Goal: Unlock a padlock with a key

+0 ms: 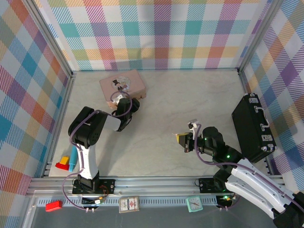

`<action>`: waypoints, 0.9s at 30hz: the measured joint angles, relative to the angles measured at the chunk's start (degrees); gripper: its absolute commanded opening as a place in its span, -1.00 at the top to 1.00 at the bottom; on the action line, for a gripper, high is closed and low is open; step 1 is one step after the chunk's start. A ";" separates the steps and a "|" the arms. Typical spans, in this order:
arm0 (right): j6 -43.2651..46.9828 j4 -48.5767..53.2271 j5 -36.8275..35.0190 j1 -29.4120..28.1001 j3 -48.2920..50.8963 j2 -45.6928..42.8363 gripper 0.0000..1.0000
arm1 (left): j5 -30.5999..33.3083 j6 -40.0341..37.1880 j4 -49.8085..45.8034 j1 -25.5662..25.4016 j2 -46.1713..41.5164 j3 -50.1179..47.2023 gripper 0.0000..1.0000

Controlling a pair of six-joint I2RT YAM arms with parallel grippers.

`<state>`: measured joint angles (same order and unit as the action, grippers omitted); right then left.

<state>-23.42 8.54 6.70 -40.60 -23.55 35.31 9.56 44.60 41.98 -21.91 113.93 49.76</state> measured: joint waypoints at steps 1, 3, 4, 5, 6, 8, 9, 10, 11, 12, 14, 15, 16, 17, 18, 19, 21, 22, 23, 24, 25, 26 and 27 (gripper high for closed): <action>0.00 -0.07 0.00 0.00 0.00 0.09 1.00 | 0.15 0.00 -0.07 0.09 0.24 0.22 0.08; 0.00 -0.15 0.00 0.00 0.00 0.20 1.00 | 0.07 0.04 -0.26 0.26 0.35 0.39 0.20; 0.00 -0.17 0.00 0.00 0.00 0.22 1.00 | -0.11 0.31 -0.31 0.37 0.37 0.39 0.27; 0.00 -0.22 0.00 0.00 0.00 0.24 1.00 | -0.46 0.48 -0.31 0.55 0.46 0.39 0.33; 0.00 -0.28 0.00 0.00 0.00 0.24 1.00 | -0.83 0.31 -0.42 0.70 0.55 0.37 0.38; -0.02 -0.33 0.00 0.00 0.00 0.26 1.00 | -1.38 0.00 -0.52 0.96 0.57 0.31 0.49; -0.04 -0.33 0.00 0.00 0.00 0.28 1.00 | -1.62 -0.39 -0.57 1.01 0.57 0.28 0.54; -0.04 -0.35 0.00 0.00 0.00 0.37 1.00 | -1.81 -0.70 -0.55 1.01 0.55 0.20 0.60; -0.04 -0.39 0.00 0.00 0.00 0.55 1.00 | -2.01 -1.05 -0.42 1.01 0.44 0.02 0.66; -0.07 -0.37 -0.02 0.00 0.00 0.72 1.00 | -2.16 -1.55 -0.28 1.01 0.28 -0.17 0.70; -0.13 -0.39 0.00 0.00 0.00 1.20 1.00 | -2.56 -2.40 -0.17 1.07 -0.76 -1.09 0.78; -0.28 -0.39 0.00 0.00 0.00 1.40 1.00 | -2.71 -2.84 -0.22 1.07 -1.36 -1.53 0.81; -0.35 -0.39 0.00 0.00 -0.02 1.66 1.00 | -2.95 -3.28 -0.55 1.07 -2.19 -2.03 0.83; -0.57 -0.35 0.02 0.00 -0.02 2.01 1.00 | -3.21 -3.65 -1.44 1.11 -3.02 -2.54 0.84; -0.96 -0.33 0.13 0.00 -0.07 2.38 1.00 | -3.56 -4.04 -2.32 1.11 -3.74 -3.02 0.84; -1.40 -0.28 0.28 0.00 -0.17 2.91 1.00 | -4.15 -4.63 -3.69 1.11 -4.61 -3.32 0.85; -2.58 -0.26 0.74 0.00 -0.46 4.04 1.00 | -5.51 -5.60 -7.54 1.11 -6.62 -3.43 0.86; -3.21 -0.28 0.98 0.00 -0.57 4.63 1.00 | -6.21 -6.01 -9.31 1.11 -7.50 -3.43 0.87; -4.33 -0.33 1.40 0.00 -0.74 5.44 1.00 | -7.23 -6.51 -11.50 1.11 -8.48 -3.43 0.88; -5.40 -0.37 1.81 0.00 -0.85 6.25 1.00 | -8.02 -6.75 -13.22 1.11 -9.29 -3.43 0.88; -6.82 -0.79 2.43 0.00 -0.87 7.32 1.00 | -8.94 -6.93 -15.26 1.07 -10.34 -3.45 0.89; -8.13 -1.29 2.99 0.00 -0.87 8.57 1.00 | -9.86 -7.04 -17.35 0.96 -11.50 -3.58 0.89; -9.70 -1.92 3.52 0.00 -0.87 9.84 1.00 | -10.54 -7.19 -19.12 0.79 -12.57 -3.78 0.90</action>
<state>-33.12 6.61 10.22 -40.60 -24.43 45.15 -0.97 37.41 22.85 -21.12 101.36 45.98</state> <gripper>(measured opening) 0.055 0.102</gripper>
